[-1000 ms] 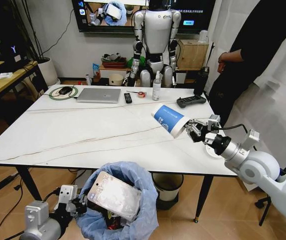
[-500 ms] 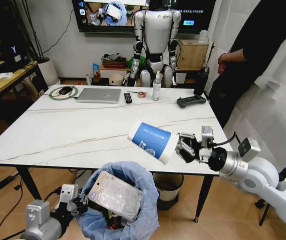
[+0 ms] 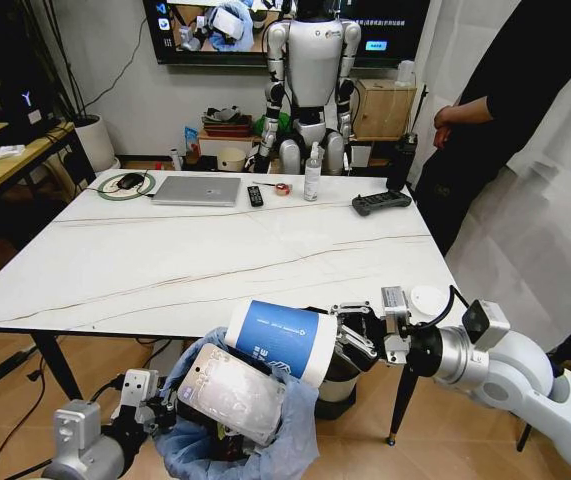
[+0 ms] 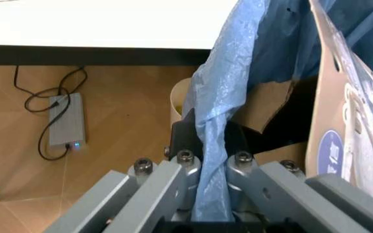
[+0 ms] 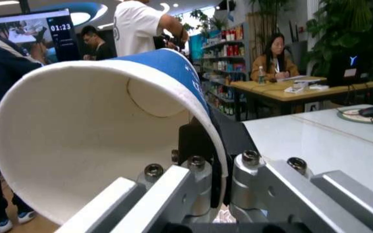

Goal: Pick up the trash bin and place the trash from the table into it.

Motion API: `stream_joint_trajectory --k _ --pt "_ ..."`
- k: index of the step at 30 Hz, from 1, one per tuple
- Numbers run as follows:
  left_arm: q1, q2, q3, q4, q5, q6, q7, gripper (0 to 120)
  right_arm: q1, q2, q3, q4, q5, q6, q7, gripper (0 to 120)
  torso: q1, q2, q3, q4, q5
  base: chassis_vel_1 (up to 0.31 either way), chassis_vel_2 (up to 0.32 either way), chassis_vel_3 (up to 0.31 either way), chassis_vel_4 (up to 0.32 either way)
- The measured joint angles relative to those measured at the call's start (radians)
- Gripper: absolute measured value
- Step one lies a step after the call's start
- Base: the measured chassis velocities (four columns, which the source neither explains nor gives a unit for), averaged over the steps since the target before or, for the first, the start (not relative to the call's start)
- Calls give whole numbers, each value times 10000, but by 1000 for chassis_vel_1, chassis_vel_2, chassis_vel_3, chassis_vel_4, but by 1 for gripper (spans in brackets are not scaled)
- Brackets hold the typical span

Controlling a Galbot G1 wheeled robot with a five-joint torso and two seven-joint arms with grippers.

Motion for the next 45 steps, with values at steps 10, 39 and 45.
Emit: stream_joint_trajectory --k 10,39,45 --pt "-8 -12 -37 0 -35 12 -5 0 1854 713 -1862 -1017 -210 30 -20 0 0 0 0 0 -3 0 0 0 0" --pt "-128 -6 -141 0 -153 32 -13 0 3353 2512 -4318 -3034 -341 482 -1272 0 1 2 1 -1 -3 0 0 0 0" --pt "-151 0 -139 0 -191 36 -12 0 3518 2749 -4640 -3198 -174 583 -1660 0 0 2 1 0 -3 0 0 0 0"
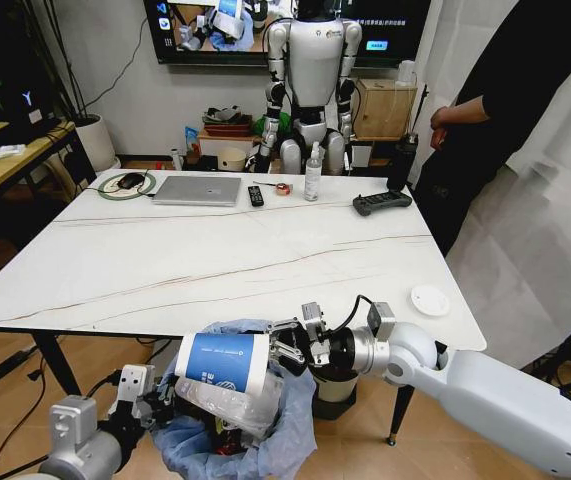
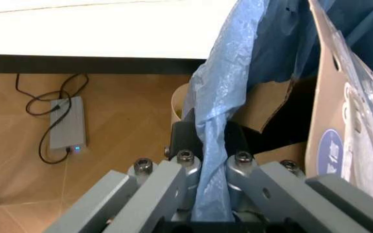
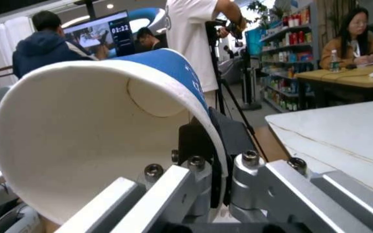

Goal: Pick up the trash bin and place the trash from the table into it.

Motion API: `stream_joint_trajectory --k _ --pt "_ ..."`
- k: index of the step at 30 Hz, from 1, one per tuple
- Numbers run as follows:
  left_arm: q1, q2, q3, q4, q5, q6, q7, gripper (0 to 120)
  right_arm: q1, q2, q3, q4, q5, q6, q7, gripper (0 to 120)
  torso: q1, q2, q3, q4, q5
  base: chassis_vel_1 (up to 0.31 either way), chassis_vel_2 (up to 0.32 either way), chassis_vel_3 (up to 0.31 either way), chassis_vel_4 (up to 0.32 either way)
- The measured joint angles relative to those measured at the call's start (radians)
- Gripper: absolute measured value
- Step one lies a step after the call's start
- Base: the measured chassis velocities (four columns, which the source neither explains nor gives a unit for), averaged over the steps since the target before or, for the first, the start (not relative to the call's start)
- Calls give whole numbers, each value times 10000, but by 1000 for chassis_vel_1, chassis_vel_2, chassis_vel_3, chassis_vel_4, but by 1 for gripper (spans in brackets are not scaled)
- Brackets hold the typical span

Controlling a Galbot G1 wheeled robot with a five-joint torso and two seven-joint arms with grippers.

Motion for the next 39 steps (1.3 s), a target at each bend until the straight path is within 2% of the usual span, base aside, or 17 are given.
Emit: stream_joint_trajectory --k 27,29,30,35,36,37,39 --pt "109 -6 -24 0 31 27 -12 0 -367 -218 245 -9 -315 167 30 0 0 0 0 -1 1 0 0 0 0" --pt "105 -9 -22 0 29 32 -18 0 -408 -227 267 -9 -356 188 85 8 0 0 0 -1 1 0 0 0 0" --pt "105 -9 -22 0 29 32 -18 0 -408 -227 267 -9 -356 188 85 8 0 0 0 -1 1 0 0 0 0" --pt "138 -5 -27 0 28 46 -26 0 -428 -258 341 1 -377 195 136 28 0 0 0 -1 1 0 0 0 0" --pt "149 -10 -24 0 30 53 -26 0 -427 -261 347 6 -376 194 141 35 0 0 0 0 1 0 0 0 0" --pt "149 -10 -24 0 30 53 -26 0 -427 -261 347 6 -376 194 141 35 0 0 0 0 1 0 0 0 0" --pt "144 -13 -19 0 36 56 -28 0 -425 -262 349 10 -376 193 144 43 0 0 0 0 1 0 0 0 0"
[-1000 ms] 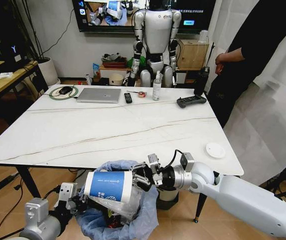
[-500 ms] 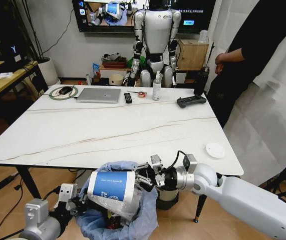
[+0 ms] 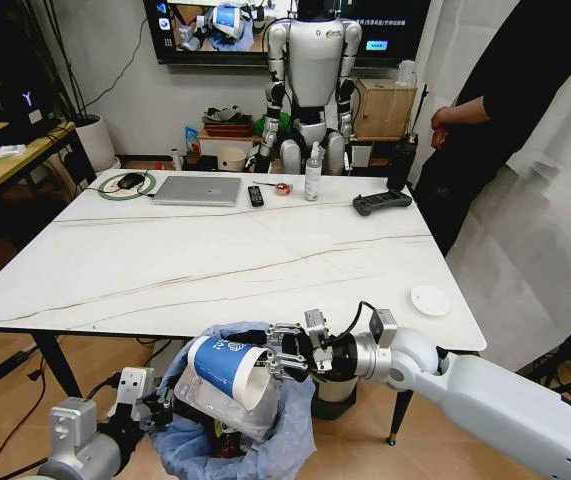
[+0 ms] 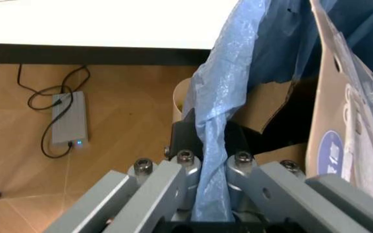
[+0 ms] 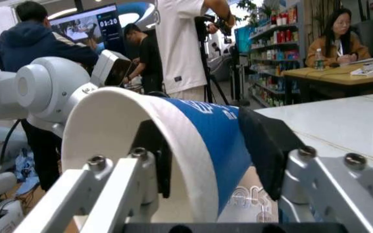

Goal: Pick up the trash bin and place the trash from the table into it.

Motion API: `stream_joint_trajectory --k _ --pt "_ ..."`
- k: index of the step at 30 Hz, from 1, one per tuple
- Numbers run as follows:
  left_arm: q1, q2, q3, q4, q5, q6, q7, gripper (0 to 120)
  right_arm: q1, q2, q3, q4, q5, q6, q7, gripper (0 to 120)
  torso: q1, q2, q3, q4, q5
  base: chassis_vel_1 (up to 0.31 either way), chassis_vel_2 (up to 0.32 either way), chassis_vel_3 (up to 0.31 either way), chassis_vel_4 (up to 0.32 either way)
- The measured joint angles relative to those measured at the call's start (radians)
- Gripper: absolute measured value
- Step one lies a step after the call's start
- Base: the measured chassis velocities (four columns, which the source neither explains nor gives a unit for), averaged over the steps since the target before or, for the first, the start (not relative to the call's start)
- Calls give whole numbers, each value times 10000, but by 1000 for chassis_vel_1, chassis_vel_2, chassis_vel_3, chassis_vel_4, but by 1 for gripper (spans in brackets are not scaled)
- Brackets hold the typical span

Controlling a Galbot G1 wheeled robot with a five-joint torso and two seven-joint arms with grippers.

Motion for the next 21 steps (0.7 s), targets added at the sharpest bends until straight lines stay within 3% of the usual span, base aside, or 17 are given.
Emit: stream_joint_trajectory --k 15,21 --pt "-57 28 5 0 -22 12 -17 0 -12 -93 41 23 -1 -24 -4 97 0 0 0 0 0 0 0 0 0" --pt "-41 56 -29 0 -27 16 -28 0 -97 -369 37 256 -197 -130 522 100 0 0 0 0 2 0 0 0 0"
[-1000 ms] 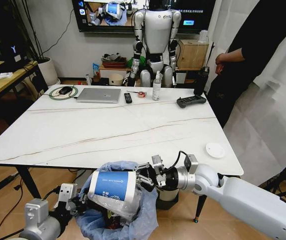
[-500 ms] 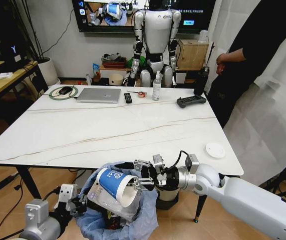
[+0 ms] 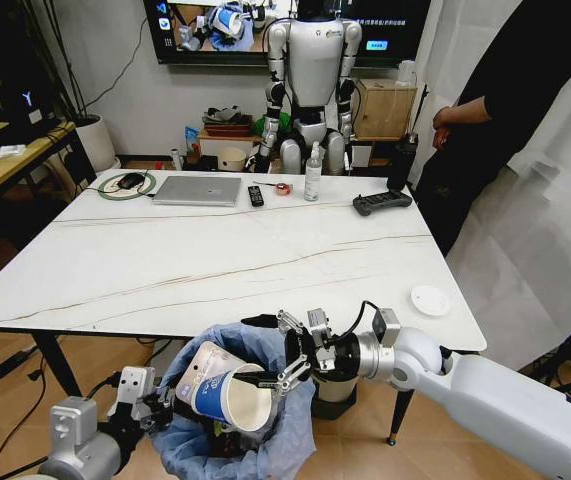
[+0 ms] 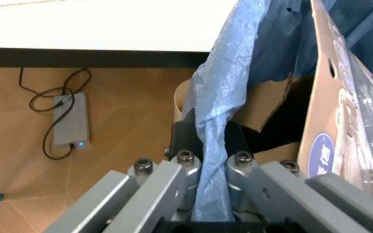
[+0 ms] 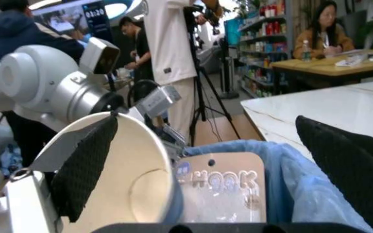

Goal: Pick up the trash bin and place the trash from the table into it.

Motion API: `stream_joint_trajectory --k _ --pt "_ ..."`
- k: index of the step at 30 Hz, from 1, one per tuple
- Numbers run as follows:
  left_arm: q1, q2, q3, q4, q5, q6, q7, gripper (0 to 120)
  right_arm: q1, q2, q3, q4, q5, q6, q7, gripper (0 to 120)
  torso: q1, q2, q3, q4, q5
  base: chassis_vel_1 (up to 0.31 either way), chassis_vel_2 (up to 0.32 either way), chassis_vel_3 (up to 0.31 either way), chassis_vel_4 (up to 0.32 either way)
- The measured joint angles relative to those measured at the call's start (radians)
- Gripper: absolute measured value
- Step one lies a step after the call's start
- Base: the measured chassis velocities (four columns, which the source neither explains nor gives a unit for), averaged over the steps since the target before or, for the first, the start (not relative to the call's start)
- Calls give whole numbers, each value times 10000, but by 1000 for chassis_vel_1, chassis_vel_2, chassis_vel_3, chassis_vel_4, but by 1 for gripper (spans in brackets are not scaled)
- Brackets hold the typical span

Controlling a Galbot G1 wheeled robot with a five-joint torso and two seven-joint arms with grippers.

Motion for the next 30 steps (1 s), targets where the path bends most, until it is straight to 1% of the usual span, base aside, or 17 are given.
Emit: stream_joint_trajectory --k 3,10,16,19,30 --pt "2 0 8 0 0 2 -3 0 -4 -183 1 279 -130 -184 535 100 0 1 0 -1 -1 0 0 0 0" --pt "-21 6 39 0 -3 5 -7 0 -52 -405 174 626 -172 -693 989 100 0 0 0 0 -1 0 0 0 0" --pt "-16 6 45 0 -5 7 -7 0 -169 -619 375 742 -217 -908 1111 100 0 0 0 0 -1 0 0 0 0" --pt "-27 6 62 0 -5 7 -7 0 -337 -784 534 833 -230 -911 1106 100 0 0 0 0 -1 0 0 0 0" --pt "-32 -23 103 0 -5 9 -11 0 -675 -1030 853 889 -307 -893 1035 100 0 0 0 0 -1 0 0 0 0"
